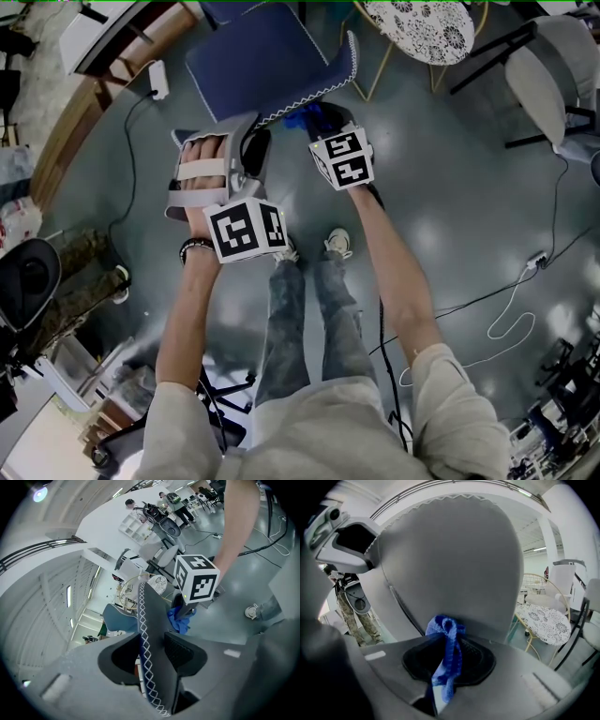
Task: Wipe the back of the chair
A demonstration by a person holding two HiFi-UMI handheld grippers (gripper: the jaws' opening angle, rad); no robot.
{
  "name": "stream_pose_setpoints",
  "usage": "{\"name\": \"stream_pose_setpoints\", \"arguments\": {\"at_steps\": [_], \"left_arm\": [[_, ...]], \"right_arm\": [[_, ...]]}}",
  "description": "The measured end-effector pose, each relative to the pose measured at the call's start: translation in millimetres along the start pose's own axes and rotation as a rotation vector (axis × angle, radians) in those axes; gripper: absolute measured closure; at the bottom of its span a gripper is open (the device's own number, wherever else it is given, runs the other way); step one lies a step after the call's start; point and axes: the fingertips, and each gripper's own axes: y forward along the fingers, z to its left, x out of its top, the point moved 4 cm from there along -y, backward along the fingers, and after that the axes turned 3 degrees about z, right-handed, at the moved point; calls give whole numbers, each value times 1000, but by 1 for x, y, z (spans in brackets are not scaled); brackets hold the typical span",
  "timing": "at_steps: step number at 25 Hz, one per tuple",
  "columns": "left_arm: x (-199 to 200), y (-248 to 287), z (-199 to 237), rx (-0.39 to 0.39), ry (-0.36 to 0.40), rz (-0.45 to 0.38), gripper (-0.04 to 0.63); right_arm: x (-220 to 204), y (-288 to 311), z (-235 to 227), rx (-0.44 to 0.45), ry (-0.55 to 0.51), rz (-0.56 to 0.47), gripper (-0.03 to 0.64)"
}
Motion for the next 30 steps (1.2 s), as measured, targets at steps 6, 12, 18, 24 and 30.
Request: {"name": "stream_pose_setpoints", "arguments": {"at_steps": [6,12,18,24,30], "left_arm": [[0,0,1,-1,-2,2,433],[1,-1,0,-1,-5,6,433],[1,-2,0,1,-2,7,433],[0,-2,-1,0,-6,8,433],[0,-2,-1,6,-5,6,433]], "right_arm": [[2,-10,-45,-65,9,15,561],[-1,-21,-89,-132,-8,35,561],[-1,-27,-107,-172,7,27,561],[-7,-30,-104,-170,8,39,561],[-20,-36,-101,-176,11,39,561]]}}
